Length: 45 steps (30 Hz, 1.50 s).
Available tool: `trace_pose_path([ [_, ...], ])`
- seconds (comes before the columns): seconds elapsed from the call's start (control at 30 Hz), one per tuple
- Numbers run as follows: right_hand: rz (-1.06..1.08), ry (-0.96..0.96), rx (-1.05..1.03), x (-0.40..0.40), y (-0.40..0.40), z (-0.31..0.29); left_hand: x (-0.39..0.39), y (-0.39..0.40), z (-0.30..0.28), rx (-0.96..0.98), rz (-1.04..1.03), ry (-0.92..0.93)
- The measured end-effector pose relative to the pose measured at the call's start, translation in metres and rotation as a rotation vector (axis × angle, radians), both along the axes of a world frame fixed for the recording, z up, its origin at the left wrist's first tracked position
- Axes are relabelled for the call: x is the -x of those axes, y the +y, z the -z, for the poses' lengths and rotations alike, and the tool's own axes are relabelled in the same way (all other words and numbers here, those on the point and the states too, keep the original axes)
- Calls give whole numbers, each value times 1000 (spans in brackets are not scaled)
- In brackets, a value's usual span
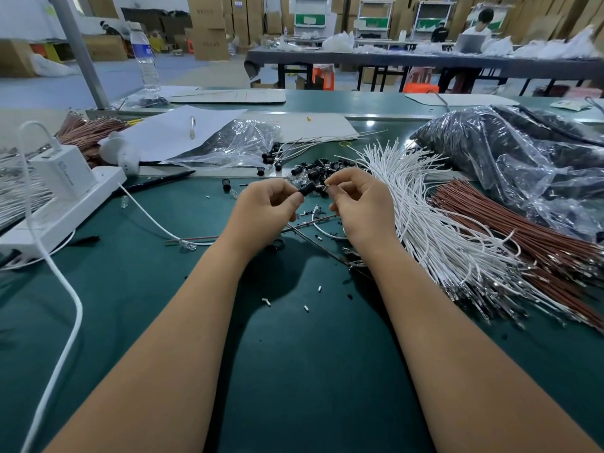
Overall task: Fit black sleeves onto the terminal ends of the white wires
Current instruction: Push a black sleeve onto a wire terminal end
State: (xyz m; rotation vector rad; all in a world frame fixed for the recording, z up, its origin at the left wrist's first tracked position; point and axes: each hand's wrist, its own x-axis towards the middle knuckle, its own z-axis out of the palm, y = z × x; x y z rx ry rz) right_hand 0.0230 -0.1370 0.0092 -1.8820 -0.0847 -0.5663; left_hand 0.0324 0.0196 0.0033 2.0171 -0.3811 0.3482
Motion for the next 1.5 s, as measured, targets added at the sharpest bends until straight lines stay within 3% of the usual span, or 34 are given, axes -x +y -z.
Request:
trace_pose_path([
  [0.13,13,62,-27,-2,-3,2,0,1,2,-24,-10,-88],
  [0.4,-78,162,-225,1,-3,0,0,4,5,-252,-132,-298],
  [0.63,-118,197,-339,2,-2,-1,0,1,5,-242,-139,-362],
  [0.83,8,-20,37,1,-1,0,-3,0,5,-161,-129,-308],
  [1.07,-15,-176,214,0,0,6,-2,-2,6,-99,-68,-194],
  [1.5,-41,-45,63,1,3,2,-3,-1,6,-55,-37,-198],
])
